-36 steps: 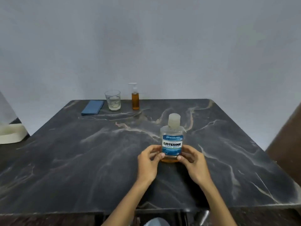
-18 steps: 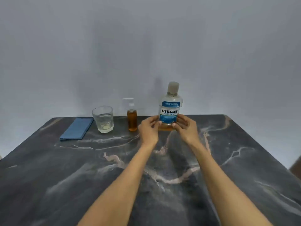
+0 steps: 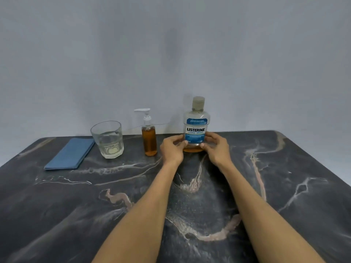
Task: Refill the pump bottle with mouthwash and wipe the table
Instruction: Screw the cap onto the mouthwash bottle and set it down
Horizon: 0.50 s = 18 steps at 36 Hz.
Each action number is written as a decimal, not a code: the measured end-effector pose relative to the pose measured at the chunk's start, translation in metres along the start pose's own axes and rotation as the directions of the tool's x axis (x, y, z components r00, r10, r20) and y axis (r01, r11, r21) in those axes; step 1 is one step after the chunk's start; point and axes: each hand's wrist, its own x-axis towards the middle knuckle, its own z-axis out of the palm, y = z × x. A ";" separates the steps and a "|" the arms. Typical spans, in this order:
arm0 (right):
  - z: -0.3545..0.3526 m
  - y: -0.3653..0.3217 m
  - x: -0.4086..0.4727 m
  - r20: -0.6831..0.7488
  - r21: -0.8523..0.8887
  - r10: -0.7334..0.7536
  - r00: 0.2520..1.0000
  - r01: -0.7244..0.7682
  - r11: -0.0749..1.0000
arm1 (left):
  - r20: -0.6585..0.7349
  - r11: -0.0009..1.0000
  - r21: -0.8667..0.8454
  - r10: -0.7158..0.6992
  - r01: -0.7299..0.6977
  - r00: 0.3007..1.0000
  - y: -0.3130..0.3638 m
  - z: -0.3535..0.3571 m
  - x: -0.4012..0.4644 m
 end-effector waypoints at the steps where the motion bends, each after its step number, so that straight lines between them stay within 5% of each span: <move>1: 0.000 0.001 0.000 0.000 -0.004 -0.004 1.000 0.004 1.000 | -0.006 1.000 0.004 -0.001 0.001 1.000 -0.001 0.001 0.001; 18: -0.007 -0.006 -0.020 -0.036 0.148 0.165 0.986 -0.158 0.976 | -0.004 0.990 -0.104 -0.100 0.099 0.995 0.007 -0.020 -0.021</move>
